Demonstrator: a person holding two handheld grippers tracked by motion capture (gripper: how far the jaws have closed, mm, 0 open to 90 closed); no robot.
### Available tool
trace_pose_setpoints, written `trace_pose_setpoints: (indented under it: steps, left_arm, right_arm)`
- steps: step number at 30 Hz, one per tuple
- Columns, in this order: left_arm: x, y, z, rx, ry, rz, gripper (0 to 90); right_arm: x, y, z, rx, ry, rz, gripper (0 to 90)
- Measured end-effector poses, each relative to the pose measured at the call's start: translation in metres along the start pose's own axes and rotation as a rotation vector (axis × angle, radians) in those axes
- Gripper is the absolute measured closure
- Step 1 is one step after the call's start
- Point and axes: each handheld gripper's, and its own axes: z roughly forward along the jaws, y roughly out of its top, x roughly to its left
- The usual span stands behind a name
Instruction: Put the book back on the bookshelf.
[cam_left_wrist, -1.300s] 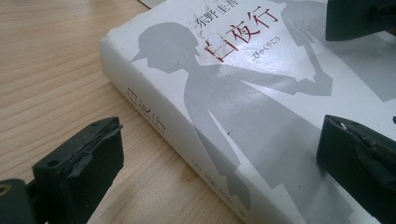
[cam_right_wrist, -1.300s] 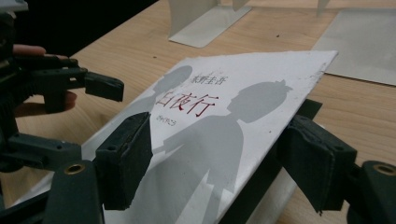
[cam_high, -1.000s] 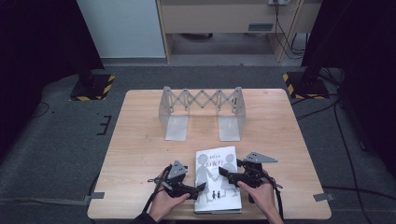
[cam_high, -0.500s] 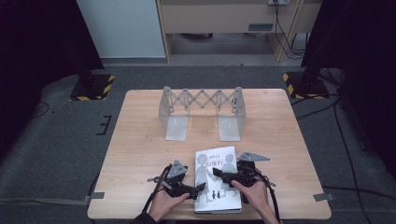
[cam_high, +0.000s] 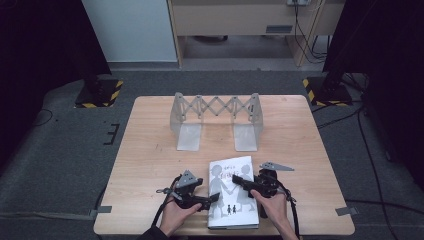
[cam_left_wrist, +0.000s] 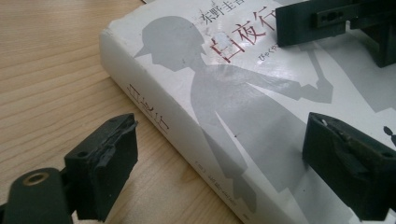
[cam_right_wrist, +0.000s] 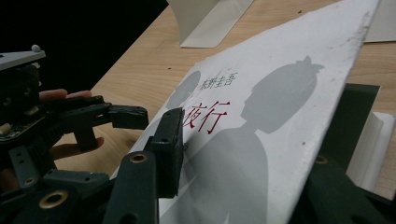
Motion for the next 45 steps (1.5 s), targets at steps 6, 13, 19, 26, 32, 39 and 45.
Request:
trace_pose_setpoints:
  steps: [6,13,19,26,32,39,45]
  left_arm:
    - [0.003,0.000,0.001,-0.013,-0.027,-0.027,11.5]
    - [0.004,0.000,0.002,-0.031,-0.067,-0.043,8.9]
    - [0.003,0.000,0.005,-0.038,-0.114,-0.051,2.0]
    - [0.000,0.001,0.006,-0.044,-0.137,-0.033,0.0]
    - [0.002,0.000,0.007,-0.039,-0.169,-0.073,0.0]
    - [0.007,-0.002,0.010,-0.025,-0.265,-0.137,0.0]
    - [0.008,-0.003,0.013,-0.012,-0.309,-0.157,0.0]
  right_arm:
    - [0.004,0.002,-0.003,-0.023,0.010,0.010,62.9]
    - [0.011,0.006,-0.009,-0.061,0.039,-0.016,67.3]
    - [0.014,0.010,-0.015,-0.075,0.084,-0.043,70.4]
    - [0.017,0.011,-0.018,-0.095,0.115,-0.054,72.8]
    - [0.017,0.012,-0.022,-0.106,0.130,-0.053,74.9]
    - [0.020,0.015,-0.026,-0.114,0.172,-0.084,78.3]
    - [0.021,0.017,-0.025,-0.097,0.194,-0.074,79.2]
